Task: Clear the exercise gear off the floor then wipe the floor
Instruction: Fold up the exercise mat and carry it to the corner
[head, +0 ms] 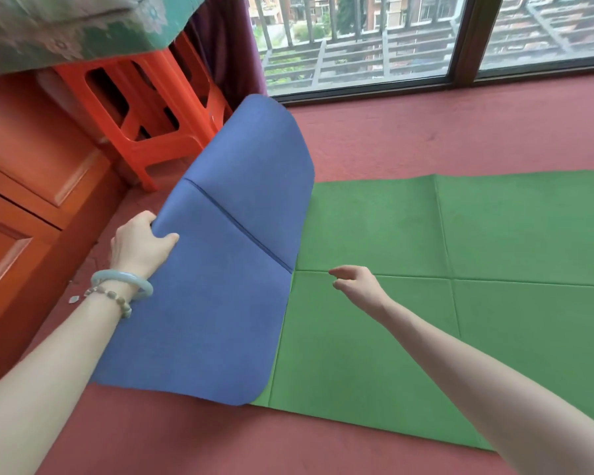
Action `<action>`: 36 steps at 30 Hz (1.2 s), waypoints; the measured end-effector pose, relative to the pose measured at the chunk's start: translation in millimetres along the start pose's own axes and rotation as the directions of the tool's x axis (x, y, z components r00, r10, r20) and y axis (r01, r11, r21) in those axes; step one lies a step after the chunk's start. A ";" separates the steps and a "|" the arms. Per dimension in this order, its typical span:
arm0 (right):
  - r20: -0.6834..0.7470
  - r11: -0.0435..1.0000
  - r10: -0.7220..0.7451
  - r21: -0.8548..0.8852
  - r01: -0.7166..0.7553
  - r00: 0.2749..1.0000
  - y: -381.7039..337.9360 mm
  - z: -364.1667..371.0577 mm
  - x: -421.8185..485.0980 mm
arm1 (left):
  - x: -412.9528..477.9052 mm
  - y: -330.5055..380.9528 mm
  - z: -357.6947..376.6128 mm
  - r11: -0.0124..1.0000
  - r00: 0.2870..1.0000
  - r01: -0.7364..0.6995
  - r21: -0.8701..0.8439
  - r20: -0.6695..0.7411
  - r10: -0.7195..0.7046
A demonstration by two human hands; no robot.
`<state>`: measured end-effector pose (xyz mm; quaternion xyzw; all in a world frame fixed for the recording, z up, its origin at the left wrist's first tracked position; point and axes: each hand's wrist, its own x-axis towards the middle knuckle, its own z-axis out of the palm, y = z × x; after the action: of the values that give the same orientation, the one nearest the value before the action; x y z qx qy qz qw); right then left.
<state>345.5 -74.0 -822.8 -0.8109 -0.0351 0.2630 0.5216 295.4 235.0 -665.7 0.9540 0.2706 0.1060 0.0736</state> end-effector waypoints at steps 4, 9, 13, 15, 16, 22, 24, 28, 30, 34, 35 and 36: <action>-0.042 0.985 -0.081 0.149 0.086 0.996 -28.4 -7.2 -8.9 | -0.6 31.5 -16.0 0.994 0.974 -0.106 0.006 0.204 0.102; -0.129 0.893 -0.265 0.342 0.294 0.956 -79.5 -17.8 -30.9 | -19.3 81.7 -23.6 0.976 0.946 -0.204 -0.080 0.240 0.217; -0.054 0.765 -0.247 0.602 0.228 0.968 -104.0 -32.5 -43.2 | -57.0 127.2 -7.8 0.957 0.921 -0.264 -0.118 0.264 0.287; -0.003 0.739 -0.181 0.659 0.138 0.984 -106.3 -42.6 -44.6 | -74.4 149.5 8.0 0.945 0.899 -0.280 -0.170 0.299 0.320; -0.002 0.734 -0.137 0.671 0.104 0.991 -104.9 -47.8 -45.1 | -81.3 160.3 15.6 0.938 0.890 -0.281 -0.201 0.312 0.333; -0.266 0.862 0.014 0.492 0.123 0.964 -55.8 -75.4 -42.9 | -134.3 200.2 76.4 0.789 0.753 -0.225 -0.572 0.413 0.513; -0.317 0.885 0.041 0.451 0.112 0.948 -28.1 -85.6 -42.7 | -149.7 200.1 100.4 0.705 0.653 -0.210 -0.678 0.439 0.617; -0.295 0.856 0.152 0.517 0.023 0.943 20.2 -106.3 -46.3 | -142.2 173.6 137.7 0.642 0.684 -0.349 -0.682 0.283 0.672; -0.305 0.846 0.200 0.532 -0.008 0.931 37.8 -116.9 -44.0 | -127.9 152.3 158.2 0.723 0.775 -0.349 -0.596 0.250 0.580; -0.347 0.895 0.227 0.443 -0.054 0.910 74.9 -129.2 -31.9 | -102.5 109.6 200.4 0.940 0.885 -0.170 -0.295 0.374 0.277; -0.356 0.913 0.229 0.402 -0.073 0.906 83.8 -128.7 -30.0 | -101.6 102.1 208.5 0.963 0.877 -0.126 -0.238 0.427 0.220; -0.358 0.928 0.235 0.358 -0.100 0.903 92.0 -127.0 -28.2 | -102.3 95.7 216.1 0.975 0.861 -0.095 -0.202 0.474 0.183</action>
<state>360.1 -230.2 -851.0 -0.7476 0.1864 0.1406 0.6217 310.7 82.0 -872.2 0.9568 0.1632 -0.1110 0.2137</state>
